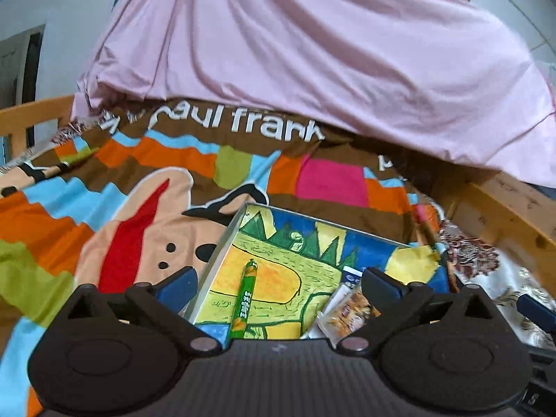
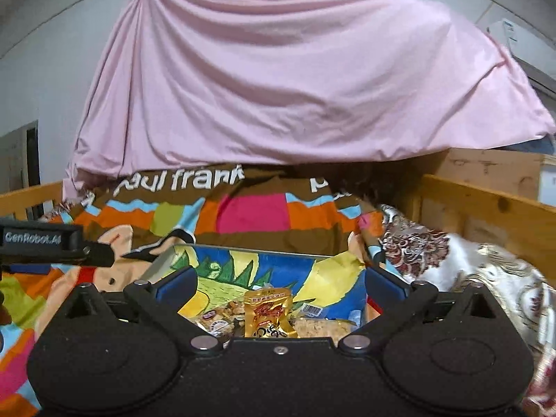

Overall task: Organize snacks
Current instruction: 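Open both tools over the tin box to drop the stick and pouch, then lift both tools up and away from the tin box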

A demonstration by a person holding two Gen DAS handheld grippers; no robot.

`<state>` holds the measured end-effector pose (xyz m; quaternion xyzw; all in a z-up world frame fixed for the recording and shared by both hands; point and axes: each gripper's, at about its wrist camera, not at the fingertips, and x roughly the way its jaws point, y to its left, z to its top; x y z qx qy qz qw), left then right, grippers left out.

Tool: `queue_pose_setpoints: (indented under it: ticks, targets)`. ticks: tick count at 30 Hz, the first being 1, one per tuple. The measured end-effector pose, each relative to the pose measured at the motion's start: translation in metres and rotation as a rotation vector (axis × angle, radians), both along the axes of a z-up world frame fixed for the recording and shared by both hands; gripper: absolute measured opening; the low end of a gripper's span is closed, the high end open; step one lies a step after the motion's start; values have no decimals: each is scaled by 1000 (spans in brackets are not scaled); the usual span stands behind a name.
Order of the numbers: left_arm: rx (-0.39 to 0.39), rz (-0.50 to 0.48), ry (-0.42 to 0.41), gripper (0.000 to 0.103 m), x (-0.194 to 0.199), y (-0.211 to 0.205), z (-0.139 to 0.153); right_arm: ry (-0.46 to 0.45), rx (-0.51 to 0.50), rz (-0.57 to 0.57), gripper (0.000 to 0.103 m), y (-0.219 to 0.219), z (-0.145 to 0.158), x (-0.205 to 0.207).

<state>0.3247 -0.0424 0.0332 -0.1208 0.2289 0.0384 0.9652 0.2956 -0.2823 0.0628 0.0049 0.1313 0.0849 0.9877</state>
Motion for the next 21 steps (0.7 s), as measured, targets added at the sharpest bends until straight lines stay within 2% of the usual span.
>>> queue_pose_setpoints:
  ticks: [12, 17, 21]
  targets:
    - [16, -17, -23, 102, -96, 15, 27, -46, -40, 31, 102, 9, 18, -89]
    - [0, -17, 2, 102, -122, 25, 26, -53, -67, 55, 102, 15, 14, -120]
    - [20, -11, 16, 102, -142, 33, 19, -31, -79, 83, 102, 21, 7, -140]
